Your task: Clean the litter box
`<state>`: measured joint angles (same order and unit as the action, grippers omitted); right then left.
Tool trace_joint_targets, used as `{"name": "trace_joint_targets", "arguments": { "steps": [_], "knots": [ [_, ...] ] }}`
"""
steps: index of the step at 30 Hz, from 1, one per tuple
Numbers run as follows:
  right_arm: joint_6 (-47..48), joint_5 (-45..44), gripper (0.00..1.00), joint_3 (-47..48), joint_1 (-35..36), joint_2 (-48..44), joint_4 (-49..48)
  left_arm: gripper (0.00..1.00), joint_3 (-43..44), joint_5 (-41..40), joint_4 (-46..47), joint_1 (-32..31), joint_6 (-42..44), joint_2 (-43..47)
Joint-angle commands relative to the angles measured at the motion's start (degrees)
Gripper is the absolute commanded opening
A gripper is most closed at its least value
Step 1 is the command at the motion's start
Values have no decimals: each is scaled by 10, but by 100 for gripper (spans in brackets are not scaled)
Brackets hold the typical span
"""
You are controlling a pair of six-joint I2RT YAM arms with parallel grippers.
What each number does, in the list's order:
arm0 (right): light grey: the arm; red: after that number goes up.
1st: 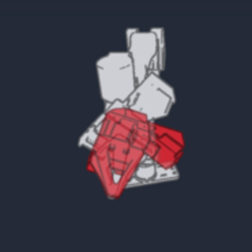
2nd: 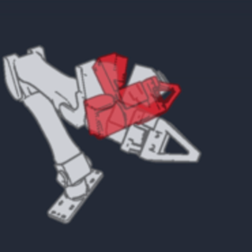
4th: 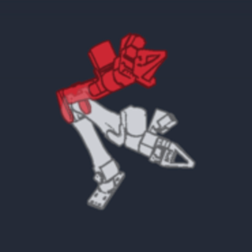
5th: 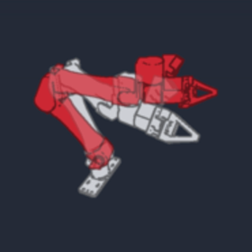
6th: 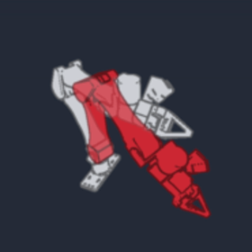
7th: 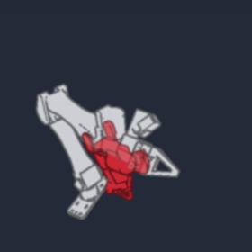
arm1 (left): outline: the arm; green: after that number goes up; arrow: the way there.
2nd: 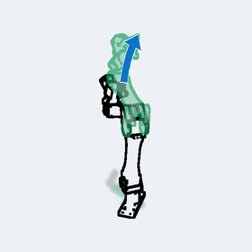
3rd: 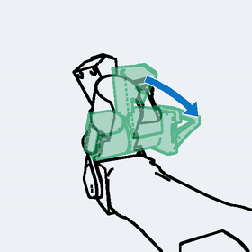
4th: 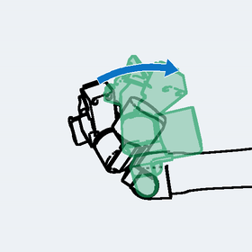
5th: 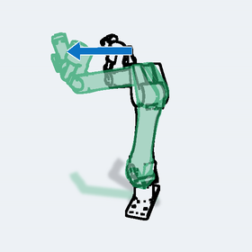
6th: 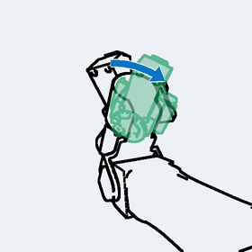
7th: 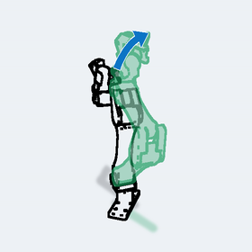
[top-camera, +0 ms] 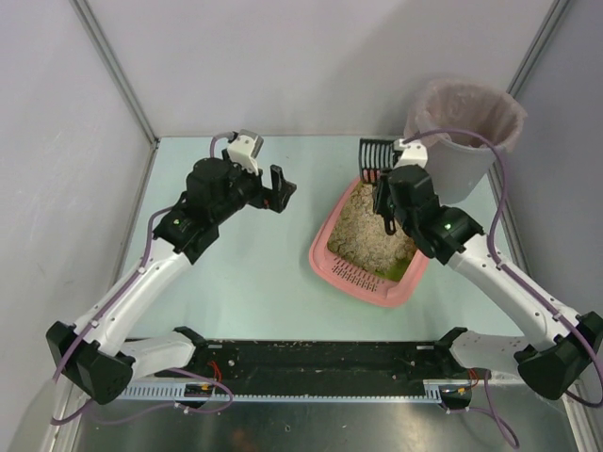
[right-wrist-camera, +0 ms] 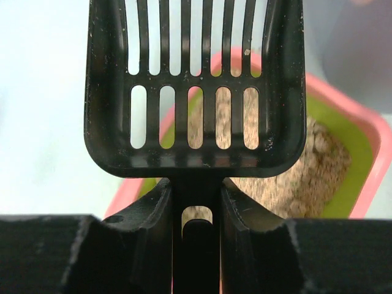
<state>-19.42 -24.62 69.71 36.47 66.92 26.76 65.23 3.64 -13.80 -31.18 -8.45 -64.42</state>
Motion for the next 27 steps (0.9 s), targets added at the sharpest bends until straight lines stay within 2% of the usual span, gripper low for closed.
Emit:
{"name": "trace_joint_targets", "arguments": {
  "steps": [1, 5, 9, 15, 20, 27],
  "knots": [
    [-42, -19, 0, 9, 19, 5, 120, 100, 38, 34, 24, -3, -15, -14],
    [-98, 40, 0, 21, 14, 18, 213, 100, 22, 18, 24, -3, -3, -16],
    [-130, 93, 0, 47, 12, 41, 352, 100, -5, -13, 32, -3, 34, -14],
    [-129, 194, 0, 97, 10, 85, 490, 100, -39, -33, 40, -8, 64, -10],
    [-77, 184, 0, 107, 14, 172, 572, 100, -42, -18, 40, -33, 61, -16],
    [6, 165, 0, 139, 19, 245, 570, 100, -41, 27, 41, -54, 40, -40]
  ]
}}
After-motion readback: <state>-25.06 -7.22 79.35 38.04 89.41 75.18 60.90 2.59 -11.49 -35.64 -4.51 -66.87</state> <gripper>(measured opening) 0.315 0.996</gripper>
